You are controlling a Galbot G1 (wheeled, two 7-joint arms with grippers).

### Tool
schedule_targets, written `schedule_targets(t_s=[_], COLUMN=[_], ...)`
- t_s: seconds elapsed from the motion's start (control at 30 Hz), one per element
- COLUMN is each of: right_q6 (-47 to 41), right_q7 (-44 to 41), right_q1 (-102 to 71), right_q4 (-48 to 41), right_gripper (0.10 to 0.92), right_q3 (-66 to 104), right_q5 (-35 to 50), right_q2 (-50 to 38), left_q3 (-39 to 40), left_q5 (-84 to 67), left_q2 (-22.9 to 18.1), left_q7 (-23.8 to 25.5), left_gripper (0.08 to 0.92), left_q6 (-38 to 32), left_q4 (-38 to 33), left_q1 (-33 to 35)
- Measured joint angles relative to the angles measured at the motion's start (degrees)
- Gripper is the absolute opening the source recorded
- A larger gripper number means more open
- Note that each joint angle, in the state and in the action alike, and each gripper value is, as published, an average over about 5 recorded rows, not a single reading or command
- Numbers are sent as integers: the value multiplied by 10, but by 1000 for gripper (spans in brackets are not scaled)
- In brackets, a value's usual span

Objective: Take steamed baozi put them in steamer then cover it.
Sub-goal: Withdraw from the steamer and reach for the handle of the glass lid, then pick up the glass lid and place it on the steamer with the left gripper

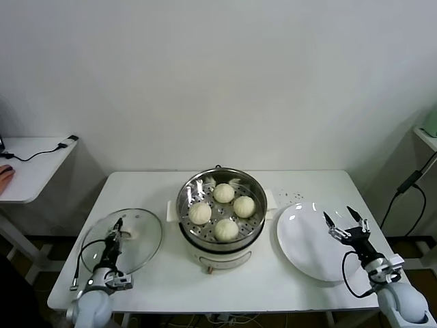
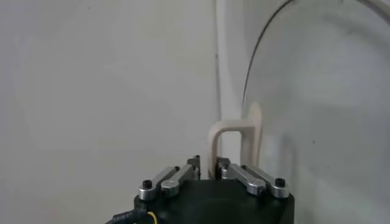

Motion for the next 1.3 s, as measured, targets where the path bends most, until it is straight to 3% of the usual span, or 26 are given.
schedule_targets(t_s=[0.13, 0.47, 0.9, 1.3], right_q6=[3, 11, 16, 18], right_q7=[-1, -2, -2, 1], right_q1=[2, 9, 24, 47], right_q4=[-7, -23, -42, -59], right_gripper=[823, 823, 823, 823], right_q3=[2, 4, -2, -16], right_q5=[-4, -14, -29, -48], right_q2=[1, 1, 4, 16], left_q3=[4, 22, 61, 183], left_q5=[-15, -55, -94, -86], left_q2=[5, 28, 97, 178], left_q7=[5, 24, 65, 159], left_gripper=[147, 147, 147, 147], left_q6=[6, 56, 227, 391], left_q4=[-16, -124, -328, -422], left_q1=[7, 55, 129, 83])
